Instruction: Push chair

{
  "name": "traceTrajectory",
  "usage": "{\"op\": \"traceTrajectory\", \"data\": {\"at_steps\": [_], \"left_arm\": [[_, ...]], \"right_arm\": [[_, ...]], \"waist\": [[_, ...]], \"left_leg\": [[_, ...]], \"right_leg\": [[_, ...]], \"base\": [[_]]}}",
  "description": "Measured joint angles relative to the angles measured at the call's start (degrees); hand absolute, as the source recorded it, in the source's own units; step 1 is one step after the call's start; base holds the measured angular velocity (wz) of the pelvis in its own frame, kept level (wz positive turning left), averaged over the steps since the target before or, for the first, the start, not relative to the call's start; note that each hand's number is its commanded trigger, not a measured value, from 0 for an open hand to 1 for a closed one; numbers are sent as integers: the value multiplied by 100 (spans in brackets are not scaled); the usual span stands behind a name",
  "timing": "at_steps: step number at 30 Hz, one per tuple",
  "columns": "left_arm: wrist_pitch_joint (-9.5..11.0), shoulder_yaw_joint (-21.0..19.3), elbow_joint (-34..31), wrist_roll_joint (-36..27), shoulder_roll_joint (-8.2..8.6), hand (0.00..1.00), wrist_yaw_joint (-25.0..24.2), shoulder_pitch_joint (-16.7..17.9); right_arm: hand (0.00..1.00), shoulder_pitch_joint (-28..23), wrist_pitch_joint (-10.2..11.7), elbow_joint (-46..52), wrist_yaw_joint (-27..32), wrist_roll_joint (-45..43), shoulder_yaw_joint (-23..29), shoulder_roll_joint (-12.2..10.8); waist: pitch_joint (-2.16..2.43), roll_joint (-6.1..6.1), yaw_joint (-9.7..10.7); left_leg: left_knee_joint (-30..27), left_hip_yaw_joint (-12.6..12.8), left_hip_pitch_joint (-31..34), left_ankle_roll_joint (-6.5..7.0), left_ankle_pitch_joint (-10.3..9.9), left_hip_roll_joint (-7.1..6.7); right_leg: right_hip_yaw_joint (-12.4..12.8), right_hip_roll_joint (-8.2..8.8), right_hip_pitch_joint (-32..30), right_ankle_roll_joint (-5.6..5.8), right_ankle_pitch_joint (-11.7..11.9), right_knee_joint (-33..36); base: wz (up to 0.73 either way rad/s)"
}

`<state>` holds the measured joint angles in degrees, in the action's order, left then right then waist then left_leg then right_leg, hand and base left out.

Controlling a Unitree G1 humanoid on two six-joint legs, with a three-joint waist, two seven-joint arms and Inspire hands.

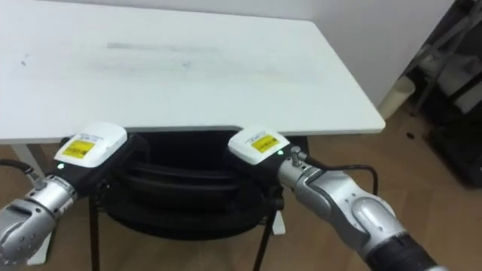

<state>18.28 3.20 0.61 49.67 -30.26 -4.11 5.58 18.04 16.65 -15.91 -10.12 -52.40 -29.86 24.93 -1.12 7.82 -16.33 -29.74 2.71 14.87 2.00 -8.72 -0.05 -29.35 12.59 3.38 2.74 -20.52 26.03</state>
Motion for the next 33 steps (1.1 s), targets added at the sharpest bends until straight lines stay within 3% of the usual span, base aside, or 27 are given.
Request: {"op": "traceTrajectory", "data": {"at_steps": [1,2,3,4,5,6,7,13,18,23,26,28,29,31,33], "left_arm": [[-18,13,54,12,3,9,91,-11],[-51,32,97,41,-3,0,103,-50],[-96,52,214,61,14,0,99,-136],[-195,39,254,53,28,0,71,-143],[-245,13,256,45,35,0,50,-144],[-344,-43,260,-12,159,0,43,-145],[-433,-84,260,-36,261,0,43,-145],[-678,-200,248,-298,508,0,66,-133],[-824,-287,169,-325,546,0,61,-65],[-804,-542,97,-324,692,0,64,105],[-736,-752,-19,-619,761,0,75,194],[-699,-1097,-196,-788,887,0,224,340],[-696,-1145,-211,-795,909,0,250,368],[-600,-1283,-218,-820,1048,0,380,391],[-408,-1513,-218,-1083,1097,0,435,513]], "right_arm": [[0,58,-89,-68,8,-10,-6,-64],[0,90,-134,-109,-28,-10,-10,-106],[0,123,-233,-147,-119,-8,-9,-193],[0,166,-316,-143,-196,16,5,-258],[0,208,-336,-142,-224,58,17,-253],[0,289,-415,-134,-283,96,29,-230],[0,295,-515,-133,-316,151,43,-229],[0,296,-797,71,-573,288,95,-192],[0,295,-802,464,-606,511,232,60],[0,293,-554,571,-606,513,381,176],[0,-64,-244,895,-498,543,918,235],[0,-393,114,1140,-189,546,1448,287],[0,-456,160,1190,-18,552,1616,283],[0,-582,231,1509,1094,756,2750,175],[0,-579,303,1788,2055,1096,3759,183]], "waist": [[-10,-32,12],[-12,-33,35],[16,31,110],[78,146,202],[97,172,231],[88,159,243],[75,131,243],[79,124,232],[52,42,252],[25,-37,354],[21,-46,373],[17,-72,450],[13,-80,467],[-28,-163,479],[-29,-185,500]], "left_leg": [[56,-219,-15,24,-49,-64],[152,-388,-38,36,-54,-162],[434,-635,-111,-25,-14,-316],[832,-664,-216,-71,172,-360],[1011,-634,-263,-59,309,-352],[1239,-598,-336,-32,606,-345],[1348,-617,-412,61,780,-365],[1709,-680,-586,10,950,-368],[1846,-736,-655,-20,988,-362],[1900,-779,-704,-12,1014,-361],[1887,-807,-663,-20,1016,-357],[1838,-853,-618,-23,1019,-367],[1827,-856,-611,-23,1019,-365],[1731,-869,-527,-54,991,-345],[1679,-848,-450,-50,988,-335]], "right_leg": [[128,-155,-34,75,47,-43],[247,-213,-55,74,50,-125],[394,-331,-53,18,88,-352],[415,-382,-31,-31,193,-605],[394,-390,-17,-27,289,-709],[359,-414,9,11,542,-844],[364,-454,47,19,660,-893],[388,-609,162,-19,733,-1188],[358,-682,284,-18,783,-1409],[307,-718,387,-52,803,-1530],[263,-689,366,-58,798,-1542],[210,-693,361,-54,795,-1535],[208,-699,361,-54,795,-1535],[218,-718,310,-95,797,-1536],[88,-667,250,-108,812,-1528]], "base": [[-27],[16],[36],[34],[18],[5],[0],[4],[8],[6],[6],[10],[7],[-2],[-8]]}}
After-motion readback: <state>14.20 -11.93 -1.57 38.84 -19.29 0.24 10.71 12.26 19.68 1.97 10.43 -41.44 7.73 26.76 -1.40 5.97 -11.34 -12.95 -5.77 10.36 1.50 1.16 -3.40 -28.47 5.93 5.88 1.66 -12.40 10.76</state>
